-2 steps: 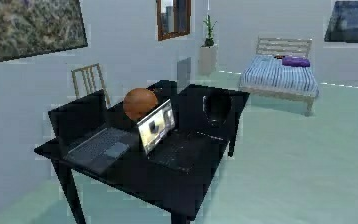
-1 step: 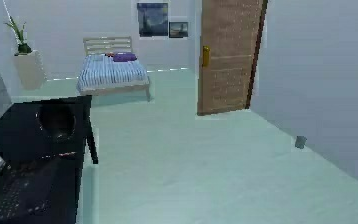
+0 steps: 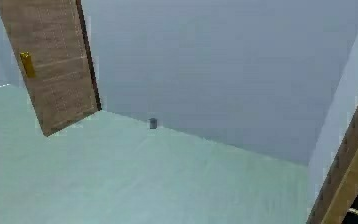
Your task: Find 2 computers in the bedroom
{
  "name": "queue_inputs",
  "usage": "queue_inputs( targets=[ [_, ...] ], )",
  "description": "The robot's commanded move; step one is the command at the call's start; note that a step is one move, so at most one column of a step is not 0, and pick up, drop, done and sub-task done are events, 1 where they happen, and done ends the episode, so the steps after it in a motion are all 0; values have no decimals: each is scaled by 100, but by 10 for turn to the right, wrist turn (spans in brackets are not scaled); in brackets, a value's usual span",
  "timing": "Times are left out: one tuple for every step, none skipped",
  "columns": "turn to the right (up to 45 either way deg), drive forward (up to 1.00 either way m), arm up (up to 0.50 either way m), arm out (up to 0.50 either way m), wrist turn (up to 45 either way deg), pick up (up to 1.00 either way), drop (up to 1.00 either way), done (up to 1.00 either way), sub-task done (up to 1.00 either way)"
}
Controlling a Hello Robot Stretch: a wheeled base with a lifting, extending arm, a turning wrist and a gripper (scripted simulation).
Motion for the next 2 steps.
queue_inputs(
  targets=[
    [300, 0, 0, 0, 0, 0, 0, 0, 0],
    [0, 5, 0, 0, 0, 0, 0, 0, 0]
  ],
)
